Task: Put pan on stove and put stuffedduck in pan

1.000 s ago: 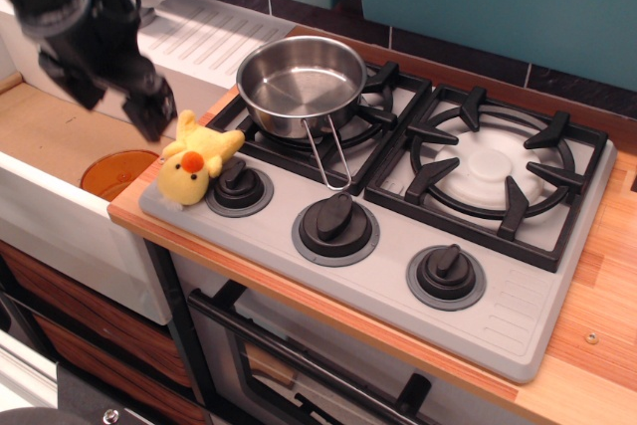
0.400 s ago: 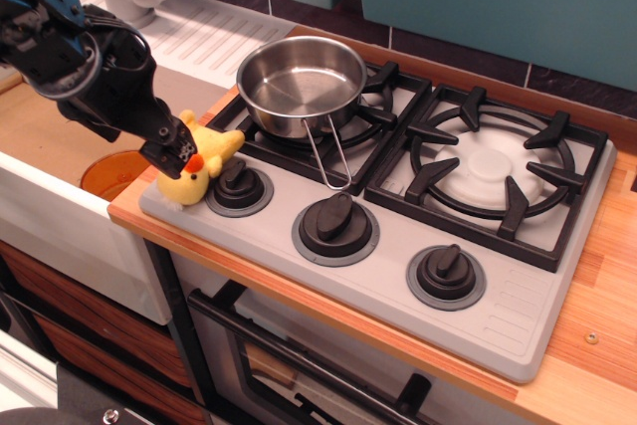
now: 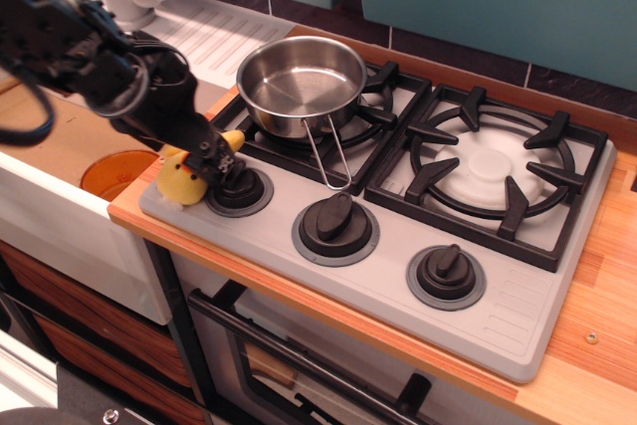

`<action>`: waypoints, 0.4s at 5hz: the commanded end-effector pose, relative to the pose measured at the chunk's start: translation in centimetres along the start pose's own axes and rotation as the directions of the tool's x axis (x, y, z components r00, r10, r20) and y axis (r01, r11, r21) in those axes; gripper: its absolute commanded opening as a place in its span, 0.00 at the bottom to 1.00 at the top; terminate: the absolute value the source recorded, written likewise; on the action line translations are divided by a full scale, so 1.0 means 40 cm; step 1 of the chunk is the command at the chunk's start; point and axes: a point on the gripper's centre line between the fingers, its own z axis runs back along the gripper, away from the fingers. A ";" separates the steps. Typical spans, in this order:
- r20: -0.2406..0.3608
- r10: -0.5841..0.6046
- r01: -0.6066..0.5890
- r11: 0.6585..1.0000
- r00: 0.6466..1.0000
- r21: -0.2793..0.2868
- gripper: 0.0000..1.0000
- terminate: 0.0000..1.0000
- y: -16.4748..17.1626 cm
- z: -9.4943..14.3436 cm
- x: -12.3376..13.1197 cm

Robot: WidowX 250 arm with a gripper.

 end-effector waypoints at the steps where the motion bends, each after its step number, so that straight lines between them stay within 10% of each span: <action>1: 0.011 -0.006 0.006 1.000 1.000 -0.009 1.00 0.00 0.003 -0.029 0.031; 2: 0.001 -0.002 0.002 1.000 1.000 -0.010 1.00 0.00 0.000 -0.040 0.026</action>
